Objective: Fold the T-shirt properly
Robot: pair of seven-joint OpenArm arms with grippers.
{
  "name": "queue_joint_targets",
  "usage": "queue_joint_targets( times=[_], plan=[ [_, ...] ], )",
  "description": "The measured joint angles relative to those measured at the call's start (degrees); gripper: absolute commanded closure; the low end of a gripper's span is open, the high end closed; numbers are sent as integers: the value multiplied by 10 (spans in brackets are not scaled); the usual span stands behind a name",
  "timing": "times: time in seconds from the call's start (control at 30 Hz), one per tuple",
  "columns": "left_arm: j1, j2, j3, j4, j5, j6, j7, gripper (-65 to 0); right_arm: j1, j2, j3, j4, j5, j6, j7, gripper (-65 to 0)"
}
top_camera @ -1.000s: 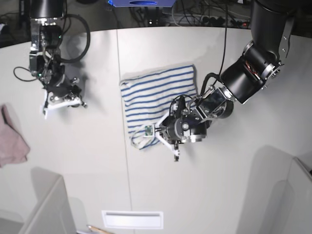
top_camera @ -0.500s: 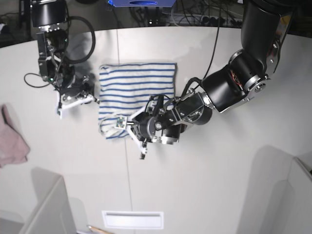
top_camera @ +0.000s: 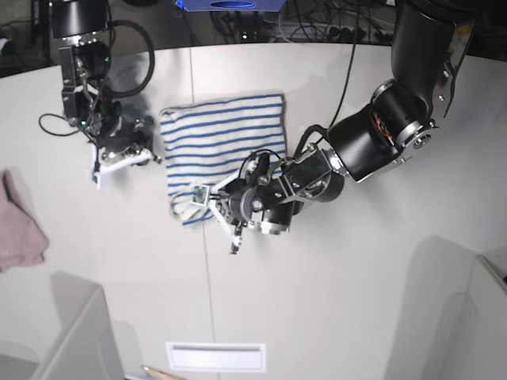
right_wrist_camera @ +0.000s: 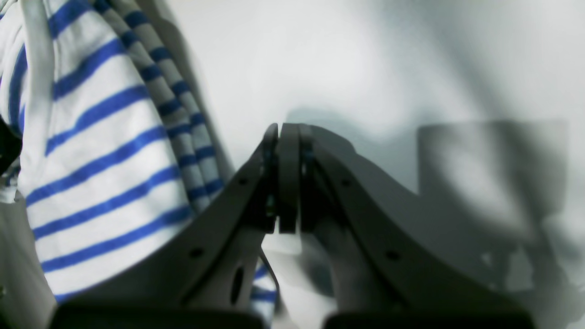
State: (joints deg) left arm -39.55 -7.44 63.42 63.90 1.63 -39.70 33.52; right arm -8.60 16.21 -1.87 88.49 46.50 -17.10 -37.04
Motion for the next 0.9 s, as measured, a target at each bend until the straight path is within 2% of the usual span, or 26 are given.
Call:
queue_joint_targets(
  times=[0.1, 0.13, 0.3, 0.4, 0.43, 0.53, 0.7, 0.83, 0.9],
  plan=[
    [-2, 0, 0, 1, 0, 0, 6, 0, 0, 0, 0, 0, 0, 0, 0, 0],
    [-2, 0, 0, 1, 0, 0, 6, -26, 0, 0, 0, 0, 0, 0, 0, 0],
    [-6, 1, -3, 3, 7, 0, 8, -448, 0, 0, 0, 0, 0, 0, 0, 0],
    [-11, 3, -7, 4, 7, 2, 12, -614, 0, 0, 0, 0, 0, 0, 0, 0],
    [-10, 8, -15, 4, 9, 2, 16, -650, 0, 0, 0, 0, 0, 0, 0, 0],
    [-2, 19, -77, 7, 4, -7, 17, -650, 0, 0, 0, 0, 0, 0, 0, 0],
    [4, 13, -193, 82, 5, -8, 21, -650, -3, 0, 0, 3, -1, 0, 4, 0],
    [40, 9, -262, 173, 5, -6, 20, -650, -28, 0, 0, 17, -4, 0, 55, 0],
    [74, -10, -282, 218, 1, -7, 17, -650, -45, 0, 0, 26, -5, -1, 78, 0]
  ],
)
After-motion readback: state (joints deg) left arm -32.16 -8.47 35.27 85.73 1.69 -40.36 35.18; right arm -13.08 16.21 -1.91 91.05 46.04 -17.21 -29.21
